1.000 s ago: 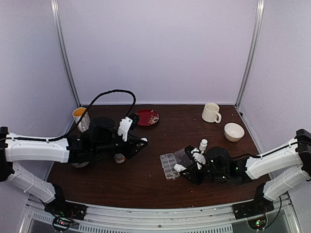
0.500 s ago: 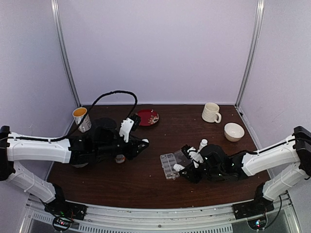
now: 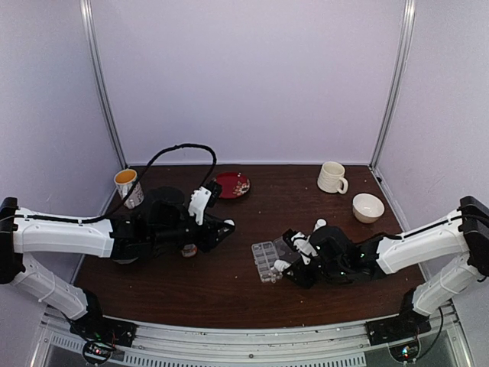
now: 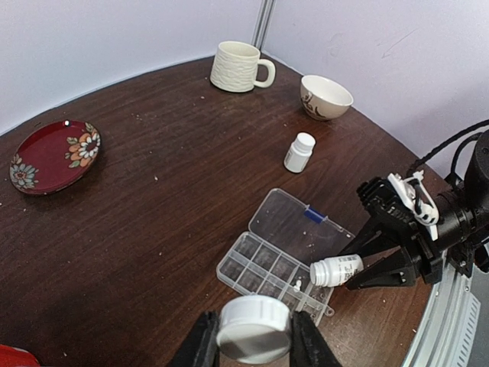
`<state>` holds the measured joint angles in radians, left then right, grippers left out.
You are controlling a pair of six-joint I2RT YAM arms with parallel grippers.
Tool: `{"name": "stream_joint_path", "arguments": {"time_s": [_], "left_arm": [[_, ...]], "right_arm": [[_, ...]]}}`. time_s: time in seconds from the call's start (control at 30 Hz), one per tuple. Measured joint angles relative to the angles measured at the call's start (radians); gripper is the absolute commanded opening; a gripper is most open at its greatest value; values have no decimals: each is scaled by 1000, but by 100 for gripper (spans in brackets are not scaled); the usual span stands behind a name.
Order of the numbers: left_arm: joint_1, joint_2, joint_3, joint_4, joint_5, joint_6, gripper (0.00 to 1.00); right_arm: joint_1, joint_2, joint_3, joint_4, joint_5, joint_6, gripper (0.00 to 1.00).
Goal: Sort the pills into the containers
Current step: Pour the pill into the compartment of the pill container.
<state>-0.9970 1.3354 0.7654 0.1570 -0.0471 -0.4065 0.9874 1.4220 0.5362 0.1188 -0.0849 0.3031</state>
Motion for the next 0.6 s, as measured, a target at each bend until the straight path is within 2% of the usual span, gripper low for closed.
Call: {"name": "stream_joint_path", "arguments": {"time_s": [0.6], "left_arm": [[-6,2,0,-1,0,0,0]], "right_arm": [[0,13,23,-23,-1,-10,0]]}}
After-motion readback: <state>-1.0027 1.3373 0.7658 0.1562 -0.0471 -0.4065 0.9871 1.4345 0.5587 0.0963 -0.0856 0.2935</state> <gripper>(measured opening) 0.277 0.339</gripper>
